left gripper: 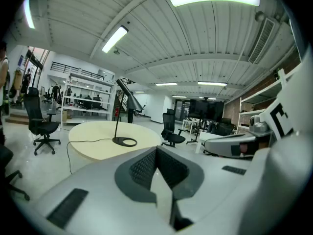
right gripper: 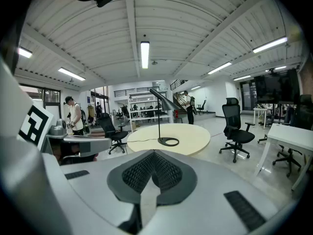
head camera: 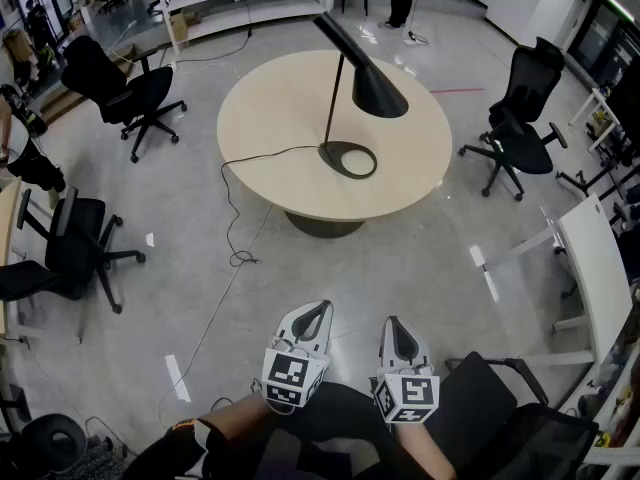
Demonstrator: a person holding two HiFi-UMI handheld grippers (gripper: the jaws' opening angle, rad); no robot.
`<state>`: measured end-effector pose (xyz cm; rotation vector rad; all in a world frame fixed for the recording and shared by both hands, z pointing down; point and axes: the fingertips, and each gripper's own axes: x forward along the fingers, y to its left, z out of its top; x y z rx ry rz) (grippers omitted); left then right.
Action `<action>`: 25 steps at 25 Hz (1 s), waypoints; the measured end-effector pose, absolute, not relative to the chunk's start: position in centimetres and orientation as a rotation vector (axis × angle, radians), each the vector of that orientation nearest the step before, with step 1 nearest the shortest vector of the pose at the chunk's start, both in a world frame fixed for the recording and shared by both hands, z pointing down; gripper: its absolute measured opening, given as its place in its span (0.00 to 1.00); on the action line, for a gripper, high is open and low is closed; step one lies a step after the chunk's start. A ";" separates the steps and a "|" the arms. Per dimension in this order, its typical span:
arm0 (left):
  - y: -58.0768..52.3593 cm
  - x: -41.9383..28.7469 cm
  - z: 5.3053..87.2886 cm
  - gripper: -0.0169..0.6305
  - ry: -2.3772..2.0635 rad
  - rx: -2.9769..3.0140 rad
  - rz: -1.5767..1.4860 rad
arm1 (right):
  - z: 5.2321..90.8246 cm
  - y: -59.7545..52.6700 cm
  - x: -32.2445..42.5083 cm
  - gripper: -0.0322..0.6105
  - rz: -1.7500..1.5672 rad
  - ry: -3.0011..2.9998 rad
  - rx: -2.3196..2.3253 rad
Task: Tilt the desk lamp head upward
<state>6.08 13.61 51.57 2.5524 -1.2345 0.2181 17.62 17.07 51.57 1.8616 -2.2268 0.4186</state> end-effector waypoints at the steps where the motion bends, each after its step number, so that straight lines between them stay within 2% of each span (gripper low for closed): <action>1: 12.2 5.4 51.1 0.10 -1.225 2.567 0.217 | 51.1 15.5 17.0 0.07 0.421 -2.221 1.879; 12: -1.1 -2.7 50.2 0.10 -1.231 2.592 0.165 | 50.4 2.0 10.3 0.07 0.408 -2.202 1.931; 25: -8.3 -2.4 49.9 0.10 -1.304 2.515 0.186 | 49.4 -7.0 13.0 0.07 0.449 -2.246 1.923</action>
